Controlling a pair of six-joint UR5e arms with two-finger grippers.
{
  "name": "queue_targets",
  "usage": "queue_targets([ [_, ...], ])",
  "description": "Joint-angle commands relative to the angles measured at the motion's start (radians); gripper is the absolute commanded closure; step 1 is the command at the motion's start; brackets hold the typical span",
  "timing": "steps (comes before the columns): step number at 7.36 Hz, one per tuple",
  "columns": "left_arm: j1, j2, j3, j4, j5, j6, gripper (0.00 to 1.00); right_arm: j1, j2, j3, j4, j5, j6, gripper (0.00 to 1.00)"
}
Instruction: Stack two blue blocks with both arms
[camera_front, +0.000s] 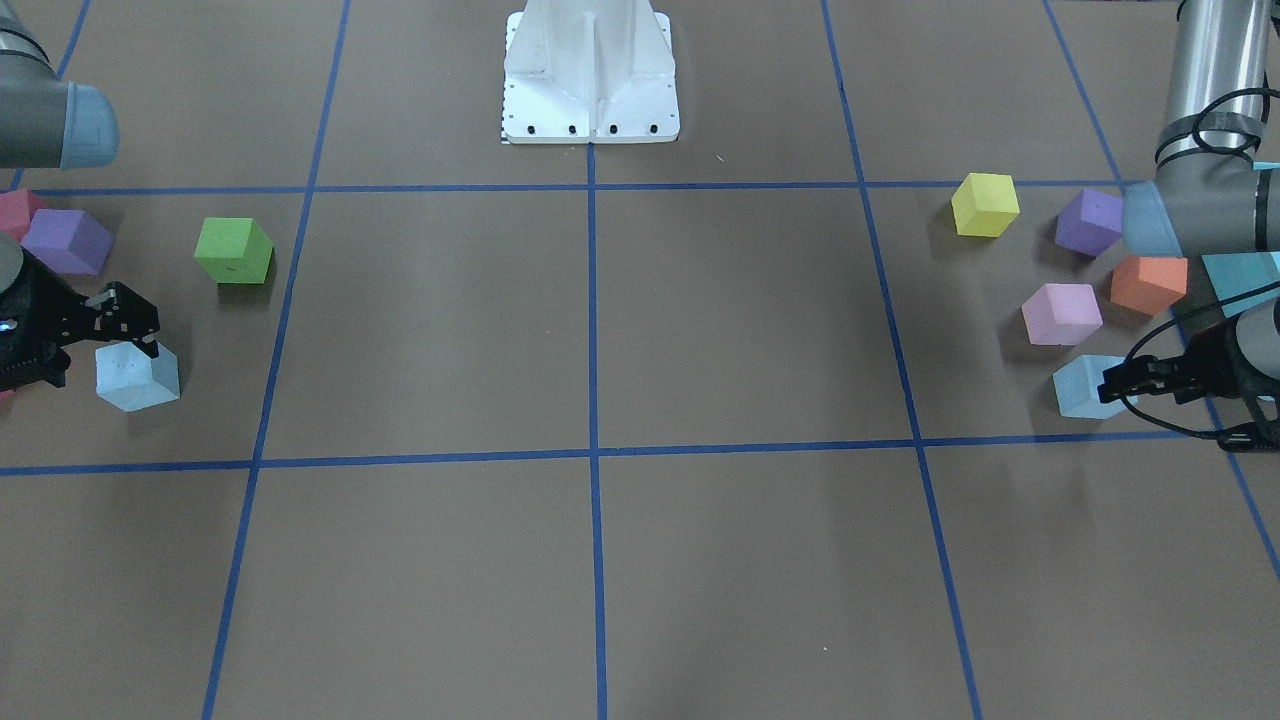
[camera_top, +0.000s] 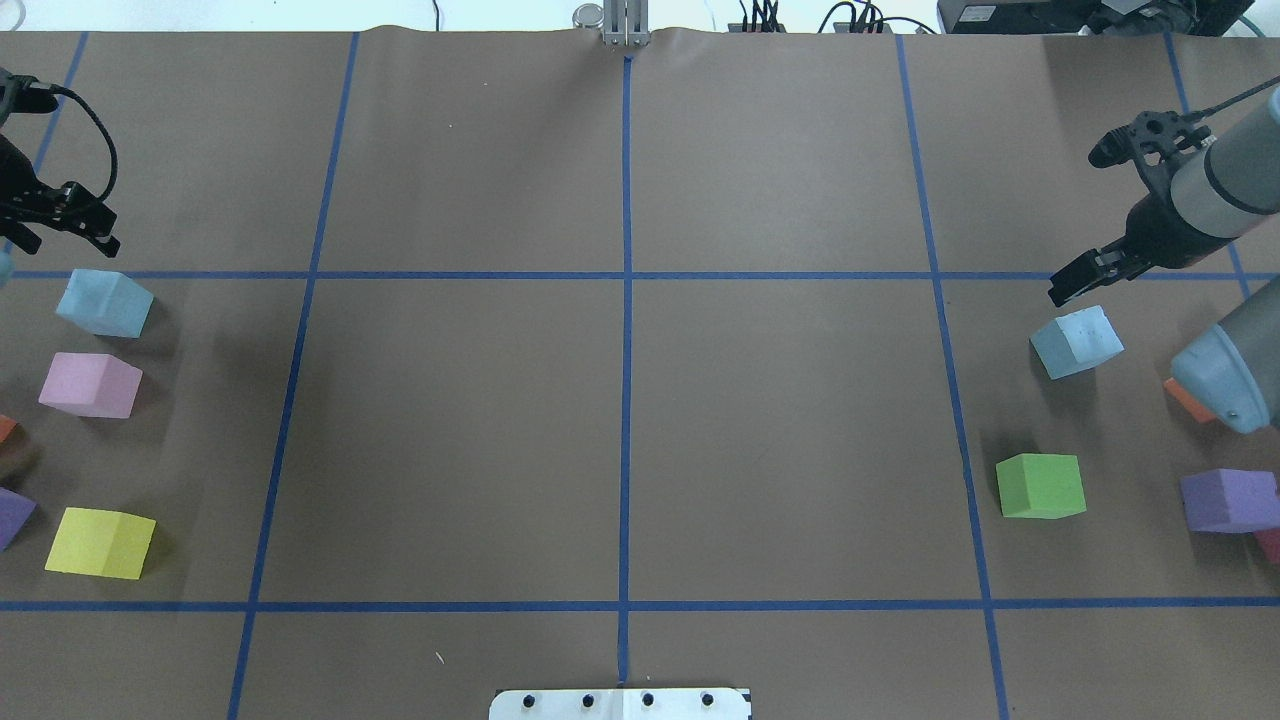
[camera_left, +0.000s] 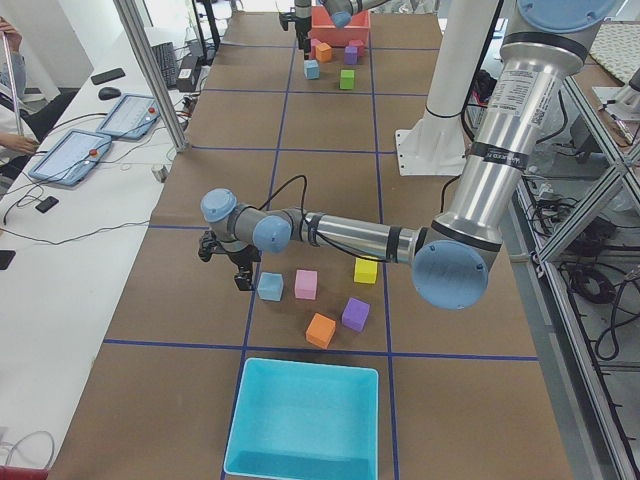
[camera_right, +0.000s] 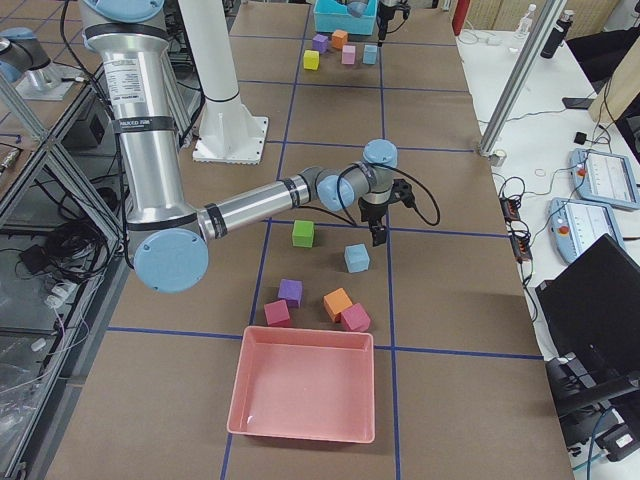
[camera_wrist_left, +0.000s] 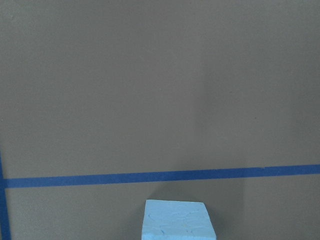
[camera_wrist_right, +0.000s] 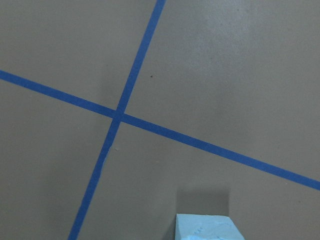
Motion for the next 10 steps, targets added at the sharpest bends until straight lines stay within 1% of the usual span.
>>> queue_targets([
  [1, 0.011, 0.026, -0.007, -0.025, 0.000, -0.010, 0.01, 0.000, -0.030, -0.001, 0.017, -0.002, 0.001, 0.01],
  [2, 0.016, 0.030, -0.003, -0.045, 0.000, -0.020, 0.02, -0.002, -0.042, -0.011, 0.035, -0.002, -0.002, 0.02],
  [3, 0.018, 0.033, -0.002, -0.056, 0.000, -0.030, 0.02, -0.003, -0.053, -0.045, 0.100, -0.002, 0.004, 0.02],
  [4, 0.019, 0.036, -0.002, -0.057, 0.000, -0.030, 0.02, -0.012, -0.053, -0.072, 0.127, -0.003, 0.017, 0.04],
  [7, 0.019, 0.036, -0.003, -0.057, 0.000, -0.030, 0.02, -0.038, -0.048, -0.074, 0.129, -0.010, 0.074, 0.04],
  [10, 0.019, 0.038, -0.007, -0.057, -0.001, -0.030, 0.02, -0.081, -0.045, -0.094, 0.136, -0.060, 0.076, 0.03],
])
